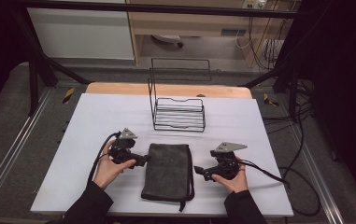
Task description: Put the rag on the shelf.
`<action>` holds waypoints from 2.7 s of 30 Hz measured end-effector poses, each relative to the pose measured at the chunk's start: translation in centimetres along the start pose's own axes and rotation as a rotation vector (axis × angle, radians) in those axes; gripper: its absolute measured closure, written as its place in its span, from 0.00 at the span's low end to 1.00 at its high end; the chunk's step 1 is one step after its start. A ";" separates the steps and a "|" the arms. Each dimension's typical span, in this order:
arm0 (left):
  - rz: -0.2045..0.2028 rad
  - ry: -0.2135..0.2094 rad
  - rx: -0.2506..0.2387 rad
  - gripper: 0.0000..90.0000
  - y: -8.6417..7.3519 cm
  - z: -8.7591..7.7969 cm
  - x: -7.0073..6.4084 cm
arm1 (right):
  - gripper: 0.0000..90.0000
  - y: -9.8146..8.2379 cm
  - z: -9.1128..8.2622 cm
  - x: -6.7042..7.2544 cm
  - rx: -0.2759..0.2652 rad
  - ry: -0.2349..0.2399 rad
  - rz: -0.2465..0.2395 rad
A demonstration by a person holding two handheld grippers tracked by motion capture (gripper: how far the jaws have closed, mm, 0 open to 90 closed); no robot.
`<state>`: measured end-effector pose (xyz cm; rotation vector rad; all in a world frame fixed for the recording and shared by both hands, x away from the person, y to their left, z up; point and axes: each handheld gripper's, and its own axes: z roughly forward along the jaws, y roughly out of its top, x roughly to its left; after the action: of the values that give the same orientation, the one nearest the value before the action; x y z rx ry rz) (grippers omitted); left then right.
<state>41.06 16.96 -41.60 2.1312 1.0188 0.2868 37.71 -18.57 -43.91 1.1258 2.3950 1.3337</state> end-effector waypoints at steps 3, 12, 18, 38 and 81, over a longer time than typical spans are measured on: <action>0.002 0.020 0.000 0.12 0.5 0.6 0.1 | 0.03 0.0 -0.1 0.0 0.002 -0.001 0.001; -0.036 0.031 0.010 0.21 1.6 2.4 0.5 | 0.02 0.0 0.0 -0.1 0.010 -0.004 -0.001; -0.067 0.031 0.025 0.32 1.6 3.5 0.9 | 0.03 -0.1 0.0 0.0 0.015 0.000 0.002; -0.082 -0.031 0.061 0.81 0.9 4.6 -0.1 | 0.05 0.6 0.7 -0.2 0.003 -0.032 0.042; -0.034 -0.062 0.035 0.89 0.5 4.7 0.1 | 0.86 3.5 6.9 -0.5 0.093 0.007 0.196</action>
<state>43.71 14.36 -44.50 2.1386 1.0301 0.1871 43.23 -13.31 -45.31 1.4160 2.4271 1.2942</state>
